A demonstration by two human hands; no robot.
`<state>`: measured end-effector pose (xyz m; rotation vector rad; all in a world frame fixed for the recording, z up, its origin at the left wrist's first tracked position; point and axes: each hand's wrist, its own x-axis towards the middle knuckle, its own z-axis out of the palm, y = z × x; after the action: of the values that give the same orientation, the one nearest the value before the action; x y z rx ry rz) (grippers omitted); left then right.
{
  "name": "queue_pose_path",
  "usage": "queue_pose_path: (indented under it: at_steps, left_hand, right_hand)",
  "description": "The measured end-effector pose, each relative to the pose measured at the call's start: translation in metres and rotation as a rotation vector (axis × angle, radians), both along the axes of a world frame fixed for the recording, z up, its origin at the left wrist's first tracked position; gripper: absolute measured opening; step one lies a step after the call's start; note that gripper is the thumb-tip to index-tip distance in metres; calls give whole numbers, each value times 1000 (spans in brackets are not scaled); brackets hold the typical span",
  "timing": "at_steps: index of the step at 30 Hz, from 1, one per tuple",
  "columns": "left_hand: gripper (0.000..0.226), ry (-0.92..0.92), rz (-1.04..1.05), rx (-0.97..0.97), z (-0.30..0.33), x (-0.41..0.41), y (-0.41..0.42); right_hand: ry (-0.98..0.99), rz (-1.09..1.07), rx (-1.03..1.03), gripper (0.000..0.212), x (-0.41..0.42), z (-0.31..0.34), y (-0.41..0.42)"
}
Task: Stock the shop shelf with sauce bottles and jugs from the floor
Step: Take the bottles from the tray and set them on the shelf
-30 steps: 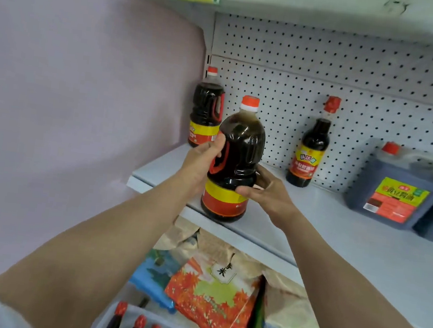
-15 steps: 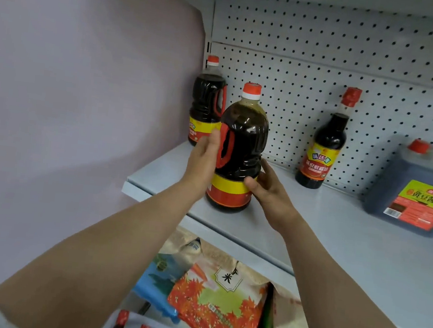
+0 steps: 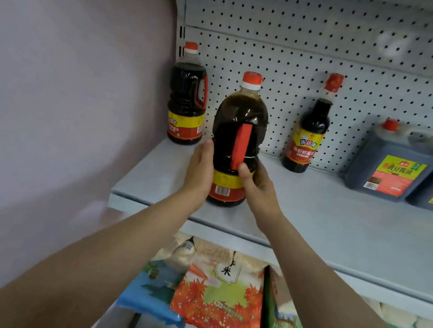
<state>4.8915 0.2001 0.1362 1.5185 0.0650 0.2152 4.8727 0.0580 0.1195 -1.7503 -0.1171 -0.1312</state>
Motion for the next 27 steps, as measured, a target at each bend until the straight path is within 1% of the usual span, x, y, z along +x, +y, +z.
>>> queue_pose_path:
  at_steps: [2,3,4,5,6,8,10,12,13,14,15,16,18,19,21,22,23,25,27]
  left_hand:
    - [52,-24,133,86,-10,-4,3]
    - [58,-16,142,124,-14,-1,9]
    - [71,-5,102,149,-17,4,15]
    - [81,32,42,158,-20,10,18]
    - [81,65,-29,123,-21,15,20]
    - [60,67,-161,-18,-17,13,17]
    - [44,26,-184,-56,-16,7,15]
    - [26,-46,-79,9,-19,-3,15]
    - [21,-61,-10,72,-23,-5,17]
    - [21,-59,33,124,-27,-5,18]
    - [28,-48,47,153,-30,-3,20]
    - [42,-39,20,170,-29,-2,22]
    - [72,-45,-101,112,-23,6,24]
    - [77,-38,-166,81,-22,12,25]
    - [68,-28,-261,58,-17,15,23]
    - [63,-34,-256,93,-18,17,22]
    - [64,-36,-218,155,-18,18,20]
    - [82,-50,-136,269,-24,24,19]
    - [92,-50,-86,338,-32,33,21]
  right_hand:
    - [58,-56,-67,91,10,-1,-2]
    - [63,-138,-78,97,10,0,-1]
    - [55,-226,-70,98,6,0,0]
    - [36,-299,-45,92,3,-2,1]
    - [31,-352,-32,83,0,-3,4]
    - [36,-395,-22,65,-3,-6,8]
    - [41,-380,-14,51,1,-6,8]
    - [50,-327,-9,45,10,-4,6]
    - [58,-305,-26,47,15,-2,5]
    - [71,-300,-56,50,18,0,5]
    - [69,-331,-74,51,22,2,6]
    - [45,-385,-75,51,23,3,8]
    - [1,-482,-8,50,17,-2,13]
    - [-1,-505,11,49,13,-5,15]
    - [-1,-463,19,43,8,-12,19]
    - [7,-407,30,41,10,-14,19]
    - [12,-346,41,43,14,-13,19]
    - [0,-250,22,54,25,-9,18]
    - [-13,-210,-27,58,38,-9,15]
